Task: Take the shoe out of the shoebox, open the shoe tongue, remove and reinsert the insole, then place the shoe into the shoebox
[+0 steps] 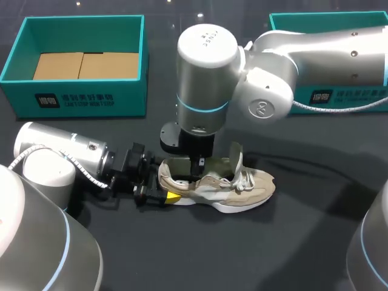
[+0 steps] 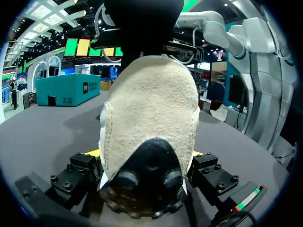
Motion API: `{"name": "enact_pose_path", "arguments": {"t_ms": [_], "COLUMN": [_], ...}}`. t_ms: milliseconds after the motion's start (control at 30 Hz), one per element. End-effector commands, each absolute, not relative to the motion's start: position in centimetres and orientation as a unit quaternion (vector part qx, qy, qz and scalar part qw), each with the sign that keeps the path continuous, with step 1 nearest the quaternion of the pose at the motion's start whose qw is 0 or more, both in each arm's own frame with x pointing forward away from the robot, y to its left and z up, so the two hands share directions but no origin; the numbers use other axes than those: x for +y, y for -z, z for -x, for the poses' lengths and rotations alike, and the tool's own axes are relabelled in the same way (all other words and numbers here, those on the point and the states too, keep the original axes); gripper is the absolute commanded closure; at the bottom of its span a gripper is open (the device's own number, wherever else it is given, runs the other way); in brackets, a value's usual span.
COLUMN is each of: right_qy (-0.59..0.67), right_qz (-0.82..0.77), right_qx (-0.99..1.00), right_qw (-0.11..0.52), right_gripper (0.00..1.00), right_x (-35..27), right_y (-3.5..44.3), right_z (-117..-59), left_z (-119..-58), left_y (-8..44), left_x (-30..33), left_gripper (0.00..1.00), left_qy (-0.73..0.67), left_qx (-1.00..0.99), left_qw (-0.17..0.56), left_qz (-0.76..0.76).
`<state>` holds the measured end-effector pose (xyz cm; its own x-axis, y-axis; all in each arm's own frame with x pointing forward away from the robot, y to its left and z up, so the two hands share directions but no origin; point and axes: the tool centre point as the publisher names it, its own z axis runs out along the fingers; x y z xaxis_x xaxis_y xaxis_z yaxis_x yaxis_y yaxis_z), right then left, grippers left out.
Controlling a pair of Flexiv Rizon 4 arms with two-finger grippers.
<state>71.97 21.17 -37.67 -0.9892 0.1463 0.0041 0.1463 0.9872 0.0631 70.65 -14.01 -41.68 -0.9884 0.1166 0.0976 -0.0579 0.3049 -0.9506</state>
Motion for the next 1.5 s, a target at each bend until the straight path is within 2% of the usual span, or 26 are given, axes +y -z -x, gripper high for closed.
{"name": "enact_pose_path", "arguments": {"t_ms": [33, 567, 600, 700, 933, 1067, 1133, 1367, 1433, 1500], "right_qy": [-0.028, -0.012, -0.011, -0.009, -0.011, -0.013, -0.013, -0.018, -0.02, -0.023], "right_qz": [-0.088, -0.149, -0.149, -0.147, -0.131, -0.124, -0.123, -0.129, -0.136, -0.143], "right_qx": [0.996, 0.989, 0.989, 0.989, 0.991, 0.992, 0.992, 0.989, 0.987, 0.985], "right_qw": [0.001, 0.017, 0.019, 0.021, 0.014, -0.007, -0.02, -0.071, -0.082, -0.089], "right_gripper": [1.0, 1.0, 0.84, 0.72, 0.63, 0.62, 0.58, 0.61, 0.65, 0.73], "right_x": [21.1, 17.1, 17.1, 16.9, 17.1, 17.5, 17.8, 18.4, 18.5, 18.5], "right_y": [39.0, 39.2, 39.1, 39.1, 39.9, 40.8, 41.4, 43.3, 43.6, 43.9], "right_z": [-71.6, -70.2, -70.3, -70.6, -71.6, -72.1, -72.1, -70.8, -70.1, -69.4], "left_z": [-70.5, -70.5, -70.5, -70.5, -70.5, -70.5, -70.5, -70.5, -70.5, -70.5], "left_y": [41.7, 41.7, 41.7, 41.7, 41.7, 41.7, 41.7, 41.7, 41.7, 41.7], "left_x": [-14.0, -14.0, -14.0, -14.0, -14.0, -14.0, -14.0, -14.0, -14.0, -14.0], "left_gripper": [1.0, 1.0, 1.0, 1.0, 1.0, 1.0, 1.0, 1.0, 1.0, 1.0], "left_qy": [-0.589, -0.589, -0.589, -0.589, -0.589, -0.589, -0.589, -0.589, -0.589, -0.589], "left_qx": [-0.805, -0.805, -0.805, -0.805, -0.805, -0.805, -0.805, -0.805, -0.805, -0.805], "left_qw": [0.073, 0.073, 0.073, 0.073, 0.073, 0.073, 0.073, 0.073, 0.073, 0.073], "left_qz": [0.018, 0.018, 0.018, 0.018, 0.018, 0.018, 0.018, 0.018, 0.018, 0.018]}}
